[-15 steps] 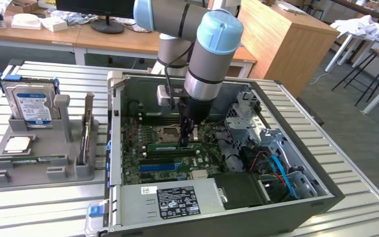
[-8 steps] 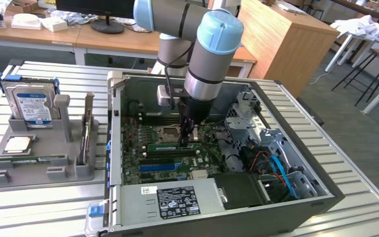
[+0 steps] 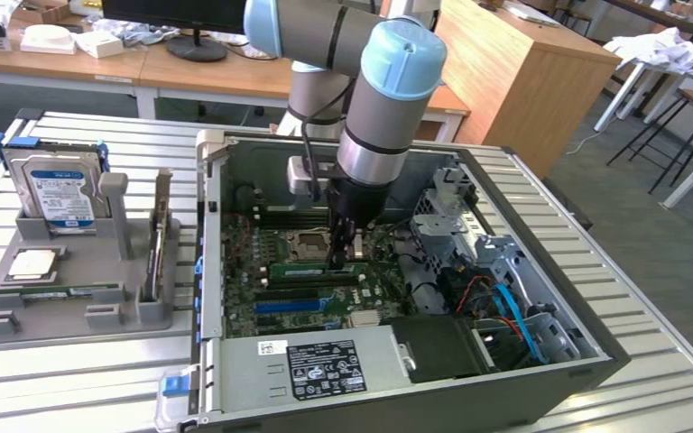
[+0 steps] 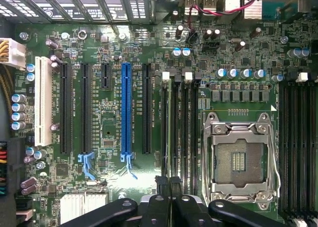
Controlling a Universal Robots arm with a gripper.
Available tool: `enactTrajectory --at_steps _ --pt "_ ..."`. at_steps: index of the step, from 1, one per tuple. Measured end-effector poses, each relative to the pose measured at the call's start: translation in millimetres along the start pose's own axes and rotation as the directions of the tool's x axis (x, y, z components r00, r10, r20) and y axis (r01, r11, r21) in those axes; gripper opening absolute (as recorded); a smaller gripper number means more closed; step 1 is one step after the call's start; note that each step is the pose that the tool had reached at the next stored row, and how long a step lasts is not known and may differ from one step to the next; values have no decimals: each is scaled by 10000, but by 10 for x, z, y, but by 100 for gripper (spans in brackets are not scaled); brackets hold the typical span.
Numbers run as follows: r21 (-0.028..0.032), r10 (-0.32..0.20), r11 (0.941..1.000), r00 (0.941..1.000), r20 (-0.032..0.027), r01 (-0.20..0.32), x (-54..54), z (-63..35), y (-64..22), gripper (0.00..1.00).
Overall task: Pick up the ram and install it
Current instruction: 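Insert the ram into the slot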
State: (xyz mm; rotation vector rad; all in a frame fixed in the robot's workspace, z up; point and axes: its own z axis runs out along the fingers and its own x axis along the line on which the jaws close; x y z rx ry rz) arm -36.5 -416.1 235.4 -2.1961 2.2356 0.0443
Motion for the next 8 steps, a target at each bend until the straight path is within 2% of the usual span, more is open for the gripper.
enactTrajectory --at_steps 8 --pt "0 -1 10000 10000 0 1 12 0 -1 12"
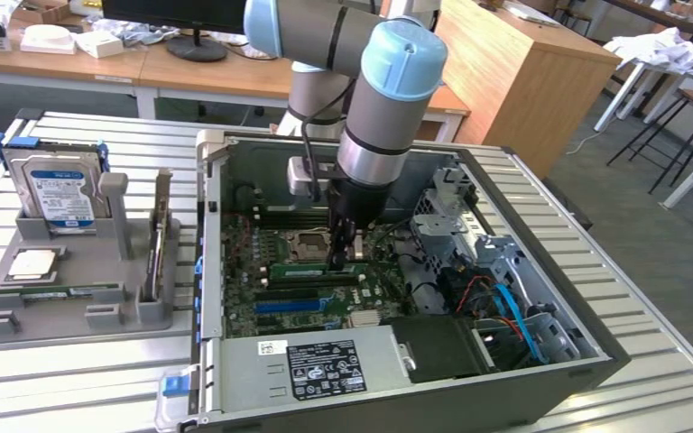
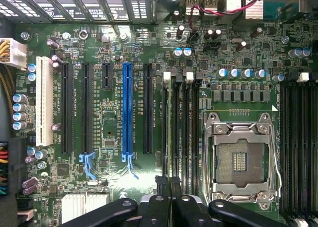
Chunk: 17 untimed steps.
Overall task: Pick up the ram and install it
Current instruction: 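Insert the ram into the slot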
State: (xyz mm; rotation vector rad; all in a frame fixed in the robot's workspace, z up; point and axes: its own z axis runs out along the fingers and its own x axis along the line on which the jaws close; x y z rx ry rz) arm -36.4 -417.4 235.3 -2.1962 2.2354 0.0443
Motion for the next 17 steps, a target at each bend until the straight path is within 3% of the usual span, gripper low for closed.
enactTrajectory --at_steps 17 --pt "0 0 10000 10000 0 0 8 7 0 12"
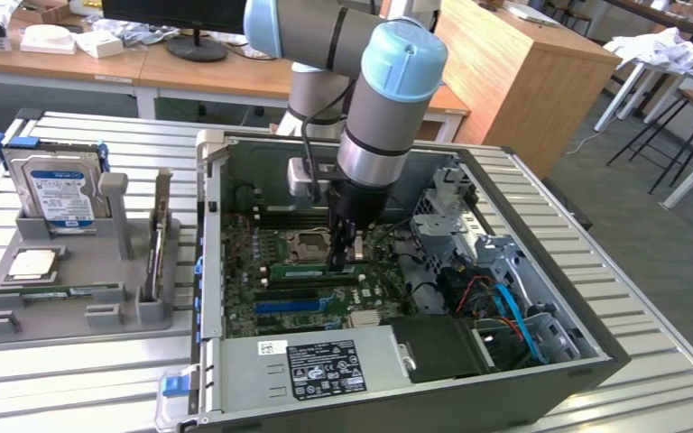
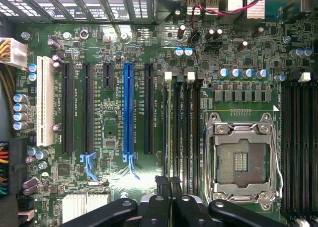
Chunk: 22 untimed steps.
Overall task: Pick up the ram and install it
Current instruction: 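Insert the ram into the slot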
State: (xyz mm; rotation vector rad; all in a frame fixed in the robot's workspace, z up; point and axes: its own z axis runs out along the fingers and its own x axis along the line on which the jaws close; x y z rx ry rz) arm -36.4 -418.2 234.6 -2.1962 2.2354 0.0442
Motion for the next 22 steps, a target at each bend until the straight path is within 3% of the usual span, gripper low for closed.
enactTrajectory --at_steps 22 --pt "0 -1 10000 10000 1 1 -9 33 -1 12"
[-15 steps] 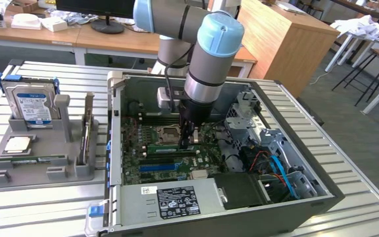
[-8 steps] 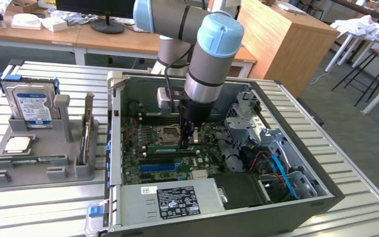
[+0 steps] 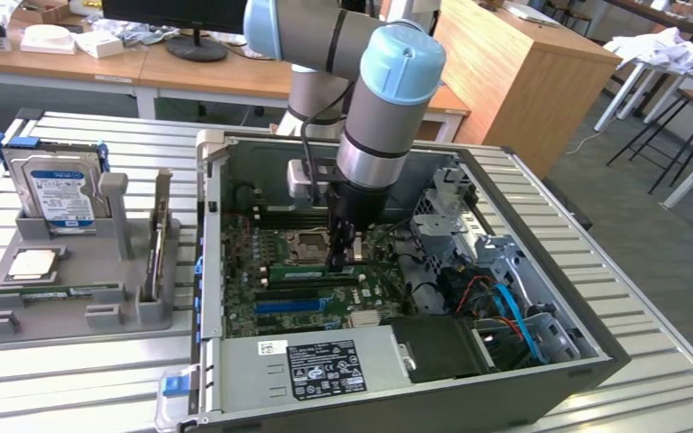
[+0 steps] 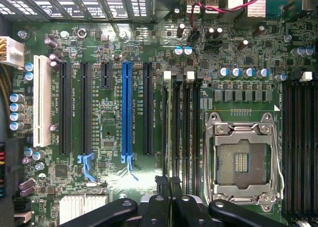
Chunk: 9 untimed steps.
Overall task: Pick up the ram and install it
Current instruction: 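Insert the ram into the slot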
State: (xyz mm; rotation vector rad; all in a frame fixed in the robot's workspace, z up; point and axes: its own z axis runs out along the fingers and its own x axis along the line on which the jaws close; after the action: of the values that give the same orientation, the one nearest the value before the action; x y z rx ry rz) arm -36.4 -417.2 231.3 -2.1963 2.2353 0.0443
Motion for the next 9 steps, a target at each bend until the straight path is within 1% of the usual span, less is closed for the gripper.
enactTrajectory --at_steps 9 --pt "0 1 10000 10000 0 -1 -5 11 1 12"
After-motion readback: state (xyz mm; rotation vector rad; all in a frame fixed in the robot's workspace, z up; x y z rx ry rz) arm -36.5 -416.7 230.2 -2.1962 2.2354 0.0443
